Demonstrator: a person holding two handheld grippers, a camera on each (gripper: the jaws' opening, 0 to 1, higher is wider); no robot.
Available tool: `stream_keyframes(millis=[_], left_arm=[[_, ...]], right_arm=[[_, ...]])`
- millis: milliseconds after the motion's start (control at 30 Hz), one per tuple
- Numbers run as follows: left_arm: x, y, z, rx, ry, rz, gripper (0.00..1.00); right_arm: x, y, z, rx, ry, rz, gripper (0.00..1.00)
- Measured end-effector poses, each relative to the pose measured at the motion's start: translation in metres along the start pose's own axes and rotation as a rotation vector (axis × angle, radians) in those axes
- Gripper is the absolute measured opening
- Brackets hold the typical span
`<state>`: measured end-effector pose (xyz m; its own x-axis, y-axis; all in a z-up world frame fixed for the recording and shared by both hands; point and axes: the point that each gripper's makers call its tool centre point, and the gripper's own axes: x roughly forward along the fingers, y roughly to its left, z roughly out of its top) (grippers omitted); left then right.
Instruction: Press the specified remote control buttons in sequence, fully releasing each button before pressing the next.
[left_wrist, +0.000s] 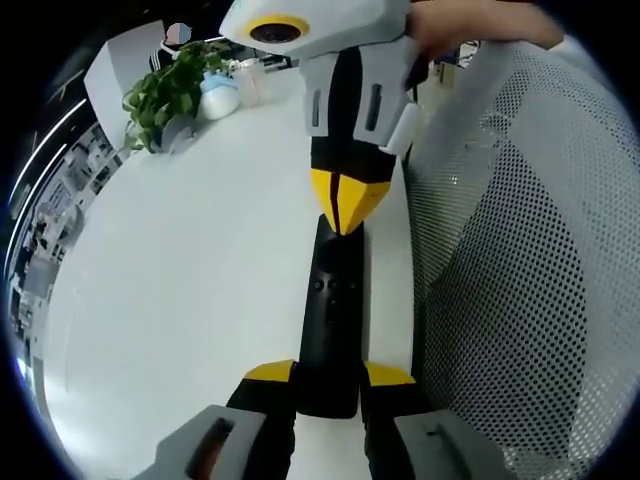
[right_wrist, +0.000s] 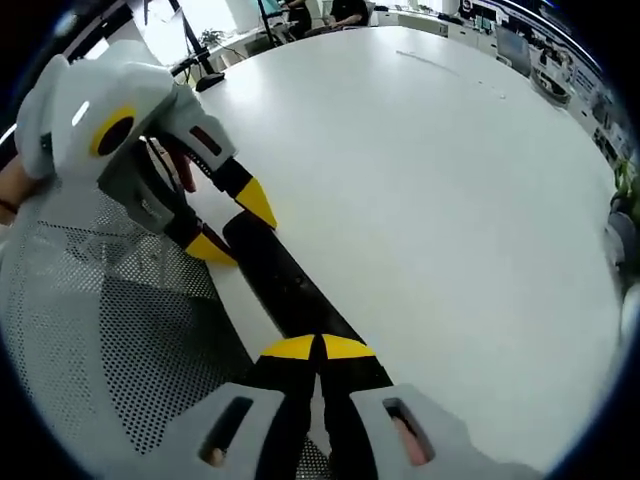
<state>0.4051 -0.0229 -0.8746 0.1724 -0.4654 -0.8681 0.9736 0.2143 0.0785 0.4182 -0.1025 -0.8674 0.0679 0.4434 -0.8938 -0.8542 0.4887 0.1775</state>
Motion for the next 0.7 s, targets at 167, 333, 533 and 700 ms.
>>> stream_keyframes(millis=[167,333,533,700], left_arm=[[0.0004,0.0005,-0.0002,-0.014,0.0,-0.002,0.24],[0.0006,0.0003,0.0001,-0.003,0.004,-0.008,0.24],[0.0013,0.0011,0.0004,-0.017,0.002,-0.024,0.24],[0.0017,0.0007,0.0011,-0.023,0.001,-0.03,0.25]], right_arm=[[0.0003,0.0,0.0004,-0.004,0.002,-0.009,0.0],[0.0001,0.001,0.0004,-0.006,0.007,-0.014,0.0],[-0.0004,0.0019,0.0001,-0.013,0.002,-0.015,0.0],[-0.0001,0.0024,0.0006,-0.084,0.01,-0.024,0.0]])
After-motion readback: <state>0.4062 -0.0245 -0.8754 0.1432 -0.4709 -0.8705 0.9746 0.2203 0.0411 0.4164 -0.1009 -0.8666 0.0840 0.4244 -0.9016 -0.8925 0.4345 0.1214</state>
